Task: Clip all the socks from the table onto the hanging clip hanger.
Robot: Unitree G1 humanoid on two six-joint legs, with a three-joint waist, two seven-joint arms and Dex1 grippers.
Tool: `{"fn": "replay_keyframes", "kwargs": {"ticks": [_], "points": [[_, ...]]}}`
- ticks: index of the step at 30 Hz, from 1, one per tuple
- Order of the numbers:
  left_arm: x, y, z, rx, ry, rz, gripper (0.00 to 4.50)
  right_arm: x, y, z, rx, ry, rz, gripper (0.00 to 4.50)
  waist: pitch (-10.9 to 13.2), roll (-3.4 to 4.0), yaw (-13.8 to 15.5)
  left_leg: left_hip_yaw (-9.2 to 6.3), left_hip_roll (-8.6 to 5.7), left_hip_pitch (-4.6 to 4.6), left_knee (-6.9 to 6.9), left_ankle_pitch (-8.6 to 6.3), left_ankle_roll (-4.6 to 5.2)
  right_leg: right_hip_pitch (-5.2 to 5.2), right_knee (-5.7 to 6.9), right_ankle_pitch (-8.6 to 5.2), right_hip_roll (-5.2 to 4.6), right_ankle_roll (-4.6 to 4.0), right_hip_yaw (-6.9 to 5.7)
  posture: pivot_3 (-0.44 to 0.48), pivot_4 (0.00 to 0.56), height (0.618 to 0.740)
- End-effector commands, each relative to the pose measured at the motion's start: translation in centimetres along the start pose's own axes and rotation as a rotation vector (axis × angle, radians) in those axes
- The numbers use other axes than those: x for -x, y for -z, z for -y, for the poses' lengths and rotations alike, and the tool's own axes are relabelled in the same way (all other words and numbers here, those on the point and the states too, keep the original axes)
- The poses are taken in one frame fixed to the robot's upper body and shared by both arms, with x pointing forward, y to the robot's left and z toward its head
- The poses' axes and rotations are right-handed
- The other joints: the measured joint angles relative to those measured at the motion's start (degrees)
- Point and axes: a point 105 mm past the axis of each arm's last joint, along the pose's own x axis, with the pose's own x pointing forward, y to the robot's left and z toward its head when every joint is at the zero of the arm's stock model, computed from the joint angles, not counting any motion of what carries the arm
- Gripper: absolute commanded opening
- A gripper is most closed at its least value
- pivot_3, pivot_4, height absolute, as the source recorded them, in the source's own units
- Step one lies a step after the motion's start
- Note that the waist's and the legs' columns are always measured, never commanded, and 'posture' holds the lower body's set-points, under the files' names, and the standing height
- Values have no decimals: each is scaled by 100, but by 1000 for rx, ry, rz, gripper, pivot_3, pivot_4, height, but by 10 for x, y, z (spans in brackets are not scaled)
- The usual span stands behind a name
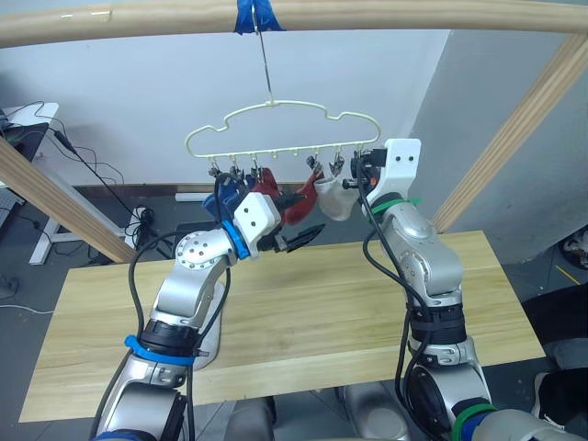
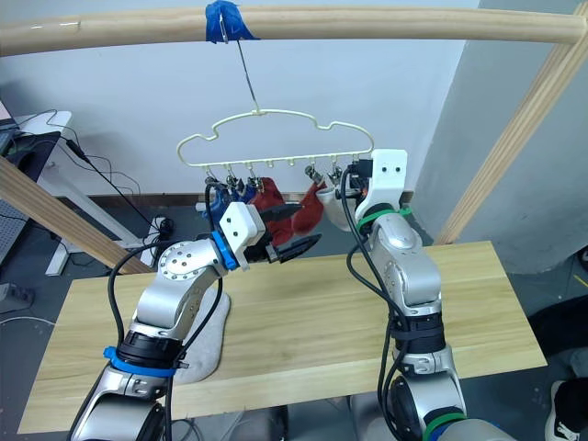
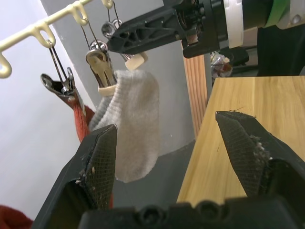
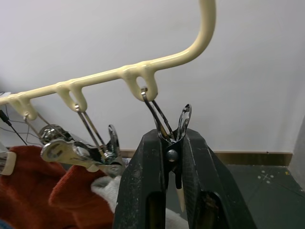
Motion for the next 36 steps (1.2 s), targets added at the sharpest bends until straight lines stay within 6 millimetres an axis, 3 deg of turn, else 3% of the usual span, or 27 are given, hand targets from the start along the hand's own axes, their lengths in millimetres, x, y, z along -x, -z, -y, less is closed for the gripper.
{"fn": "replay_keyframes", "kwargs": {"ticks": [1, 11, 12, 17, 36], "points": [[3, -2, 1, -21, -2, 9, 3692, 1, -21, -6, 5, -30, 79, 122, 0, 0, 0, 0, 0, 0, 0, 0, 0, 0, 0, 0, 0, 0, 0, -222, 199, 730], [7, 1, 2, -14, -12, 1, 3692, 1, -19, -5, 5, -27, 76, 122, 0, 0, 2, 0, 0, 0, 1, 0, 0, 0, 0, 0, 0, 0, 0, -215, 198, 730], [7, 0, 2, -14, -12, 2, 3692, 1, -19, -4, 6, -24, 74, 848, 0, 0, 2, 0, 0, 0, 0, 0, 0, 0, 0, 0, 0, 0, 0, -215, 198, 730], [5, -1, 2, -15, -11, 8, 3692, 0, -16, -5, 40, -29, 57, 2464, 0, 0, 2, 0, 0, 0, 1, 0, 0, 0, 0, 0, 0, 0, 0, -218, 198, 730], [5, -2, 1, -22, -7, 10, 3692, -3, -17, -9, 20, -19, 56, 2464, -2, 0, 1, 0, 0, 0, 1, 0, 0, 0, 1, 0, 0, 0, 0, -216, 192, 730]]}}
